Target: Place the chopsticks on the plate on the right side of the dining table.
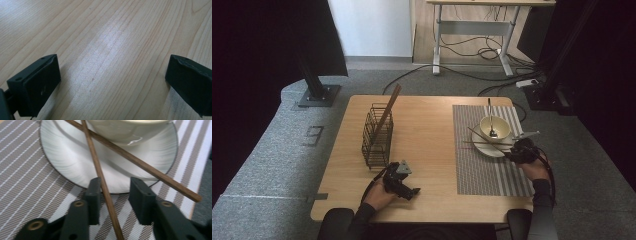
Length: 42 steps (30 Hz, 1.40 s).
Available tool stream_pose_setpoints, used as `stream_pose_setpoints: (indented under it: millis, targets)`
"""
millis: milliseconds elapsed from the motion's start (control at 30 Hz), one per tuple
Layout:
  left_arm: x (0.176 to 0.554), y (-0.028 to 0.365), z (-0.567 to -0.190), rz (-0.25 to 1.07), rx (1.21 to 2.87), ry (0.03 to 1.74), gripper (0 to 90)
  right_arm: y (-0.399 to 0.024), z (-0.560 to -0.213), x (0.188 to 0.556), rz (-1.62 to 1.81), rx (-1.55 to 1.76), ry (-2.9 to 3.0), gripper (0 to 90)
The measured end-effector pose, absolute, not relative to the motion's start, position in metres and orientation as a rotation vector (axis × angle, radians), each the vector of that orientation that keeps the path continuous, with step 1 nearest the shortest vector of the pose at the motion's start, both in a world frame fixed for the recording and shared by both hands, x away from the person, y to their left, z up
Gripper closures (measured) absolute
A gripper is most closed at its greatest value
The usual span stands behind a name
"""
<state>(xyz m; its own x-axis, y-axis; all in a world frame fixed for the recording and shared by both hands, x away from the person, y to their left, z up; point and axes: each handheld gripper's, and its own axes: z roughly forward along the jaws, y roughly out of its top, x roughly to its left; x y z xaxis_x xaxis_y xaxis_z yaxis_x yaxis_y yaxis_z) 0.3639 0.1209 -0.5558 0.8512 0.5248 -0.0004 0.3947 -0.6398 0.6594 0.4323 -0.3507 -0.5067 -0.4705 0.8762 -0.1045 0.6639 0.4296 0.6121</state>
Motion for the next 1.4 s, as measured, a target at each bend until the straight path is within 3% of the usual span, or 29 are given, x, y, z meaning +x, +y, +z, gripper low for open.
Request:
stream_pose_setpoints:
  millis: [33,400,1400]
  targets:
    - [0.364,0.121,-0.556,0.25,2.345,0.664,0.0,-0.353,-0.507,0.433,0.698,1.322,2.251,52.2]
    - [0.364,0.121,-0.556,0.249,2.346,0.662,0.0,-0.36,-0.509,0.436,0.641,1.382,2.146,42.4]
    - [0.364,0.121,-0.556,0.247,2.346,0.658,0.0,-0.376,-0.516,0.44,0.617,1.465,2.021,39.8]
